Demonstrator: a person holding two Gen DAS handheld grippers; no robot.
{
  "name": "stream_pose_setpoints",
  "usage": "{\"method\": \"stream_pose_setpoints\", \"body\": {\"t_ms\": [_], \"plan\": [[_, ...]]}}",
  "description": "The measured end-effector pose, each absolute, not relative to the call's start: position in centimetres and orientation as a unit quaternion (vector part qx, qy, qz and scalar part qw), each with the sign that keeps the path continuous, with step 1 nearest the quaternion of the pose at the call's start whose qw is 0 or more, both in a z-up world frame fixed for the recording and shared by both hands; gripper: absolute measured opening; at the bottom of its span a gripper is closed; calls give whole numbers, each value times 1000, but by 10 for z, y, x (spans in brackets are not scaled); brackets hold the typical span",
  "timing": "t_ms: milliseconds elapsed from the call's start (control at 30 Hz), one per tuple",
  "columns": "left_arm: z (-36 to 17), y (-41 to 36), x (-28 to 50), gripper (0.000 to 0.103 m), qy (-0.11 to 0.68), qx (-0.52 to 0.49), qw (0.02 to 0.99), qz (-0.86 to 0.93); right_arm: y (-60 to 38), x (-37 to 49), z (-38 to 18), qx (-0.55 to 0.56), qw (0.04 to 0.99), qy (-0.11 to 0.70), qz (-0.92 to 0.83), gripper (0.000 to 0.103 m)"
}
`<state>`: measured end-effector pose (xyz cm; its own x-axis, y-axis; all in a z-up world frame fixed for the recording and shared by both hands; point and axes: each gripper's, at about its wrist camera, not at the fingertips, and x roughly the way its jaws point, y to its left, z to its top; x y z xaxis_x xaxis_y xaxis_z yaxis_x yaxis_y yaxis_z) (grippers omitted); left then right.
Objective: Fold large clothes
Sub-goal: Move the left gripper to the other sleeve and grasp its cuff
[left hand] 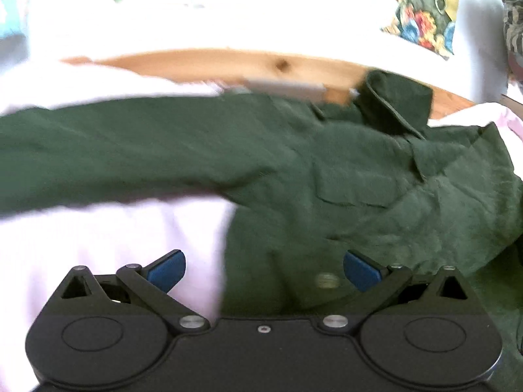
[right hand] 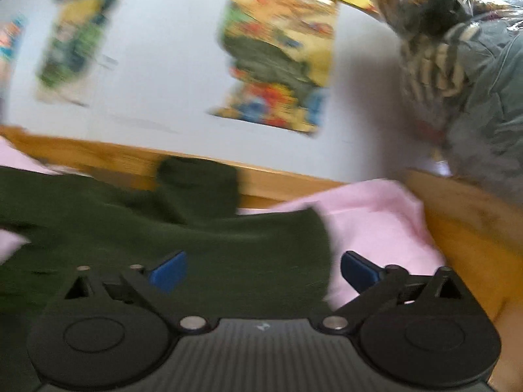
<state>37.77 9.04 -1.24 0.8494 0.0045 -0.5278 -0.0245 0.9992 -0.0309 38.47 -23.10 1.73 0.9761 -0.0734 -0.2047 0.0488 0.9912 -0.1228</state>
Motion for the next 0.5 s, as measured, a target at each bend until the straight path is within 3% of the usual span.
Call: {"method": "stream_pose_setpoints", "body": {"t_ms": [267, 500], "plan": [[37, 206, 315, 102, 258, -44, 941, 216, -157, 306, -16, 51, 983, 150, 97, 103], [33, 297, 308, 93, 217, -244, 907, 268, -152, 299, -24, 54, 975, 179, 116, 103]]}}
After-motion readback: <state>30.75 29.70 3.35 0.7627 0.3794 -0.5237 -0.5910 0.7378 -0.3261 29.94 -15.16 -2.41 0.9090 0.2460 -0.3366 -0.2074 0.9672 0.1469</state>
